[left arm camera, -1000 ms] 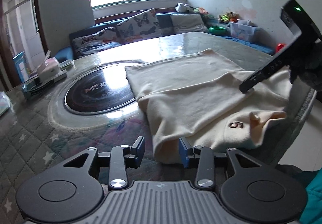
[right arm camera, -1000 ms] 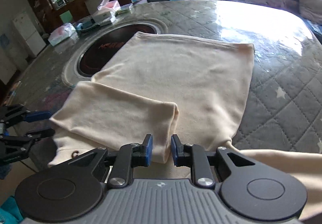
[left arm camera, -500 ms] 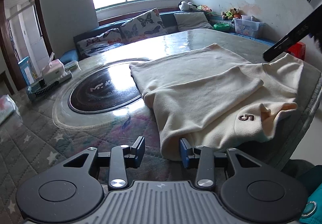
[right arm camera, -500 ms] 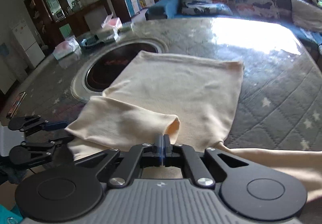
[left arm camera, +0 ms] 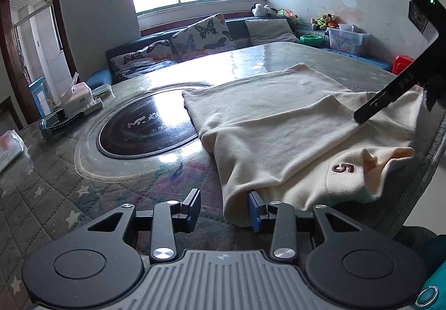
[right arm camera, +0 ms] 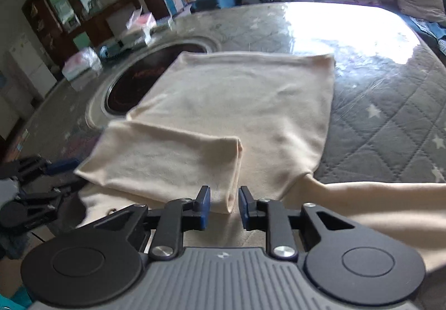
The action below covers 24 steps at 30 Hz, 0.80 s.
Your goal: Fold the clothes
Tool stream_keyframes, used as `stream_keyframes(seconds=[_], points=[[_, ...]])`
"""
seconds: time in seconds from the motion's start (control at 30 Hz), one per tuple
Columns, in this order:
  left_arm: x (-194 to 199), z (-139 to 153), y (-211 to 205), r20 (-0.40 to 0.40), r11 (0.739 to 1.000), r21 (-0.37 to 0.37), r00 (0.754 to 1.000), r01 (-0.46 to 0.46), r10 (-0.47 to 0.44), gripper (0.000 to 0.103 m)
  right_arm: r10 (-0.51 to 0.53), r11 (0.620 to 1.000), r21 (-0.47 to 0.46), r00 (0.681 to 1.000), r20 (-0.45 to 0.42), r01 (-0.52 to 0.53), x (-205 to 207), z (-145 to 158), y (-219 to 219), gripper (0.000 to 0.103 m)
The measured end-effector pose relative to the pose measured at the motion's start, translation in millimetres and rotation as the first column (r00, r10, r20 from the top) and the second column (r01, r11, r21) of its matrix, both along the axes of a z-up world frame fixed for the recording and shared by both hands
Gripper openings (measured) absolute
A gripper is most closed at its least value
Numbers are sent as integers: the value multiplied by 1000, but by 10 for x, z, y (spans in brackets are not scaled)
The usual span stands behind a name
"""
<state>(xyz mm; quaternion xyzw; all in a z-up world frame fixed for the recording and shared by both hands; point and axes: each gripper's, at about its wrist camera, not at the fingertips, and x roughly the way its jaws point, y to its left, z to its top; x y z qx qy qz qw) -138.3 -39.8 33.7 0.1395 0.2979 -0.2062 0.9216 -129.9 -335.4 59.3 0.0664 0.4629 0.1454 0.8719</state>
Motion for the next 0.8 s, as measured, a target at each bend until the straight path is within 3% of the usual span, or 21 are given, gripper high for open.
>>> stream_keyframes(seconds=[0.1,0.13,0.3,0.4,0.57,0.63,0.8], points=[[1,-9,-8,1,1000,10,1000,0,0,39,18,1000,-14,1000,1,-18,-4,-32,71,5],[3,-11,-9,2,1000,13,1000,-1,1,39,16,1000,-12,1000,10,-16,-19,1,66,4],[-1,-15,12,12,1000,24,1000,-5,5,39,5,1000,-1,998,68,-5,-189,290,-20,3],[-16,-19,28,15,1000,23,1000,-7,7,34,15,1000,-19,999,46,-14,-300,306,-33,4],[-62,14,71,17,1000,21,1000,-5,5,27,-2,1000,-32,999,-53,0,-290,72,-56,6],[-79,52,109,10,1000,11,1000,8,-8,27,2,999,-34,999,-37,-4,-281,124,-75,10],[-35,214,173,7,999,-39,1000,5,-5,27,19,995,-103,995,100,-9,-158,328,-8,10]])
